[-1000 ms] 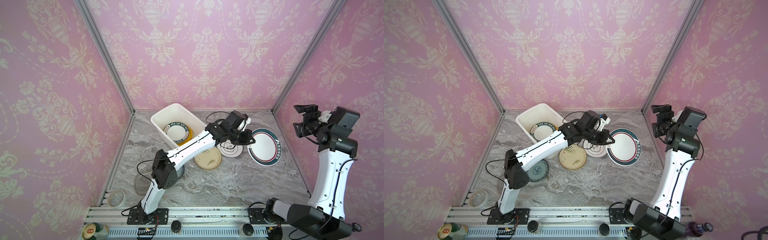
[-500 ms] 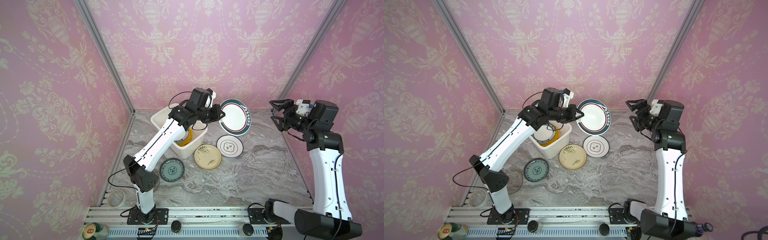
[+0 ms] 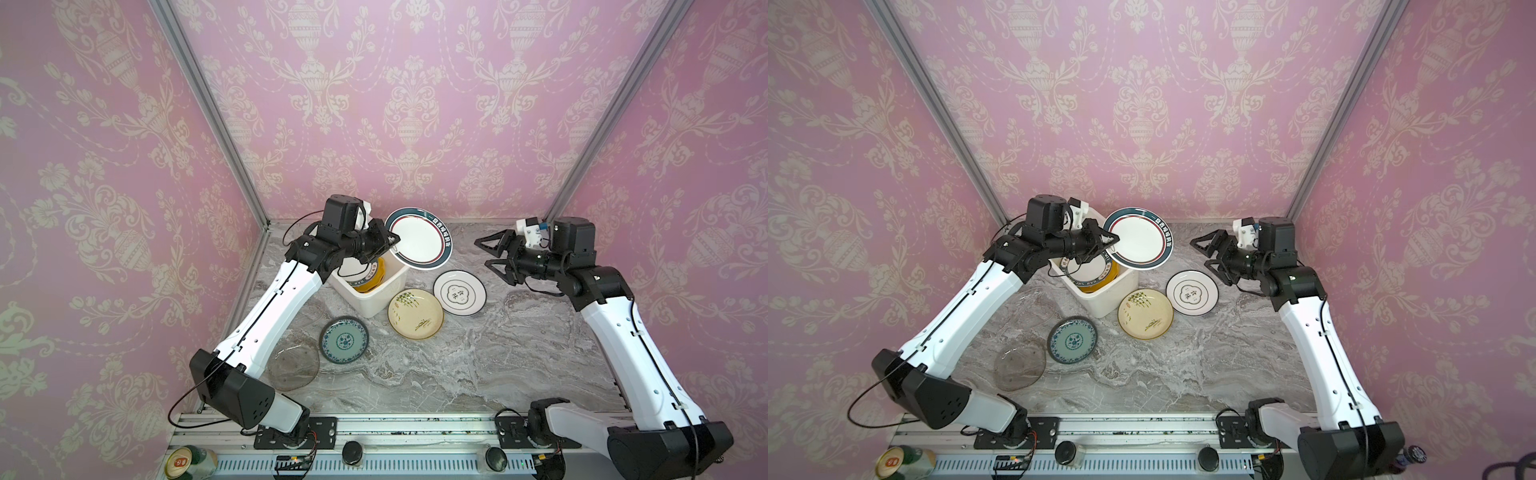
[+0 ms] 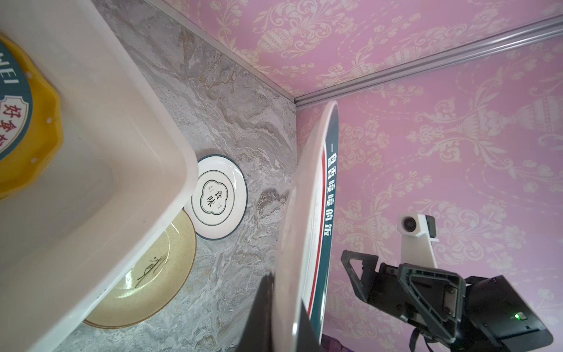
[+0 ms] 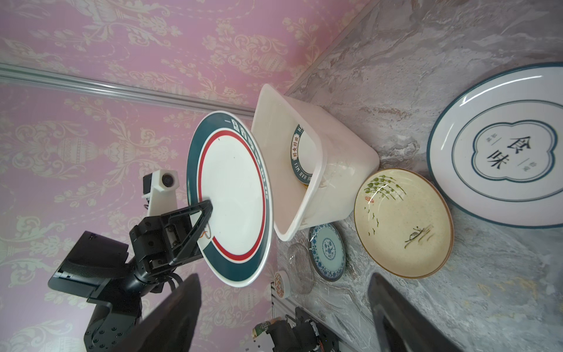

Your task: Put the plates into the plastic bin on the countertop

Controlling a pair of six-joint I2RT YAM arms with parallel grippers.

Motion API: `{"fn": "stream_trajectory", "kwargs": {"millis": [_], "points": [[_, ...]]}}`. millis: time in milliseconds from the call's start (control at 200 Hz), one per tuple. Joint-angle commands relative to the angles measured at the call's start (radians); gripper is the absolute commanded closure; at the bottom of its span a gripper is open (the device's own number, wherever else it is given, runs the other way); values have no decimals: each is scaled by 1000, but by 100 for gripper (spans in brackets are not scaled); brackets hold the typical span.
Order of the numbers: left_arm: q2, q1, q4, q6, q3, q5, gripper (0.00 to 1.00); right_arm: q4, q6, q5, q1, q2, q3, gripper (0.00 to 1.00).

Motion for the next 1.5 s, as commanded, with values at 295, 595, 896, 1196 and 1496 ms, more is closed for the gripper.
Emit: {"fn": "stream_trajectory", "kwargs": {"millis": [295, 595, 896, 1196, 1496], "points": [[-69, 20, 82, -104, -26, 84, 100, 345, 140, -6, 173, 161, -9, 41], [-95, 20, 100, -133, -88, 72, 100, 353, 151, 72, 246, 210, 51, 75], [-119, 21, 103, -135, -132, 50, 71, 301, 145, 126, 274, 232, 112, 100], [-239, 67, -5, -24, -138, -187, 20, 116, 108, 213, 325, 363, 350, 100], [-378, 70, -280, 191, -69, -666, 1, -114, 186, 438, 445, 619, 698, 100]]}}
